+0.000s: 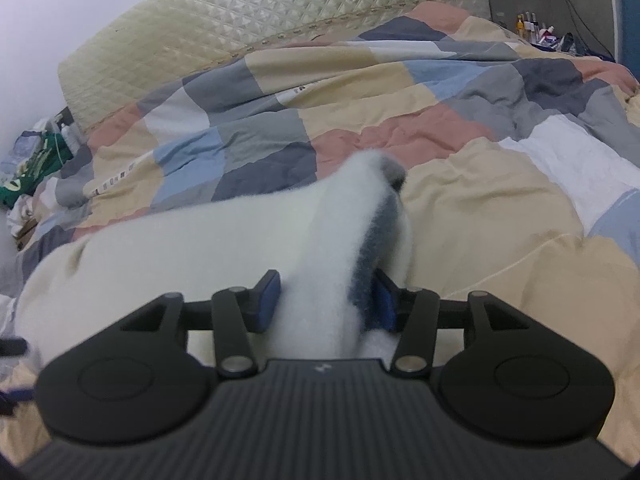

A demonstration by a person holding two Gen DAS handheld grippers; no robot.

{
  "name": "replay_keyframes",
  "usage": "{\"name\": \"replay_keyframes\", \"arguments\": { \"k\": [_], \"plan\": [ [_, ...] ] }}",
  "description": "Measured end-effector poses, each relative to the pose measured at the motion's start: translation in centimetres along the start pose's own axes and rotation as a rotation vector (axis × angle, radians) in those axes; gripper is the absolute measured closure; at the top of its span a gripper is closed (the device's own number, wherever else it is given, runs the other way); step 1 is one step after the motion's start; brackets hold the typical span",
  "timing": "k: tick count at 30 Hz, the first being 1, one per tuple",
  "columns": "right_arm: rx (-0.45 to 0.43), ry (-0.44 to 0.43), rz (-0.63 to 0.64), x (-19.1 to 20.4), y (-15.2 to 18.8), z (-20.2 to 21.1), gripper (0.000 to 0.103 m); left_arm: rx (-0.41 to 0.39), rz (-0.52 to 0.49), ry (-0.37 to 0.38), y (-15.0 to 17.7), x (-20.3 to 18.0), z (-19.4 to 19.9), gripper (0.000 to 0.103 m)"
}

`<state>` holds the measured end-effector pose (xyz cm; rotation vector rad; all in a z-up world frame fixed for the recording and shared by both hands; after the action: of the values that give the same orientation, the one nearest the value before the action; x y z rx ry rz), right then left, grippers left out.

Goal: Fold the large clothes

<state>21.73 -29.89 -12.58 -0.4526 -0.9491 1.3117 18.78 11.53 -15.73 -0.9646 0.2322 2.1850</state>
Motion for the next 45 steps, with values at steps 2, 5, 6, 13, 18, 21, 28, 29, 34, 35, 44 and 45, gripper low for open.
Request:
{"name": "replay_keyframes", "arguments": {
  "k": [2,5,6,13,18,21,28,29,34,35,44,45],
  "plan": [
    [0.0,-0.001,-0.012,-0.1,0.0,0.0,0.051,0.017,0.115,0.056,-0.2,1.3,-1.5,0.021],
    [-0.001,-0.006,-0.022,-0.2,0.1,-0.1,0.05,-0.046,0.216,0.117,-0.4,1.7,-2.5,0.021],
    [-0.003,-0.006,-0.022,-0.2,0.1,-0.1,0.05,-0.057,0.221,0.135,-0.5,1.6,-2.9,0.021],
    [-0.013,-0.018,-0.046,0.0,-0.3,0.3,0.049,-0.165,0.213,0.169,-1.0,0.3,-3.8,0.026],
    [-0.06,-0.067,-0.11,0.3,-0.9,2.9,0.04,-0.202,0.16,0.165,-1.3,-0.3,-2.7,0.047],
    [-0.111,-0.152,-0.175,0.4,-1.1,5.2,0.025,-0.22,0.13,0.161,-1.0,-0.6,-2.4,0.051],
    [-0.117,-0.479,-0.455,0.4,0.5,6.9,0.013,-0.23,0.1,0.152,-0.6,-0.4,-1.8,0.052],
    [-0.1,-0.527,-0.501,0.4,0.8,6.6,0.013,-0.23,0.099,0.152,-0.7,-0.4,-1.8,0.052],
    [0.052,-0.597,-0.624,1.2,3.3,3.2,0.012,-0.231,0.092,0.146,-1.1,-0.7,-2.2,0.052],
    [0.087,-0.597,-0.646,1.4,3.9,2.4,0.012,-0.233,0.089,0.144,-1.2,-0.8,-2.3,0.052],
    [0.266,-0.518,-0.8,2.0,7.8,-3.4,0.012,-0.249,0.055,0.124,-1.0,-1.2,-2.3,0.051],
    [0.25,-0.505,-0.81,1.8,7.8,-3.5,0.013,-0.25,0.053,0.122,-0.9,-1.2,-2.3,0.051]
  ]
}}
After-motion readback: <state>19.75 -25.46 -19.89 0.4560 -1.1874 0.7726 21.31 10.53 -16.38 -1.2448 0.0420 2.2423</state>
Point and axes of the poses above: each gripper's, at about its wrist camera, not at the fingertips, and z roughly against the way its jaws point, x to its left, y to its underside, the point moved 2 cm from there along -z, roughly the way its jaws point, and after that the axes turned 3 degrees about -y, right-handed, at the moved point
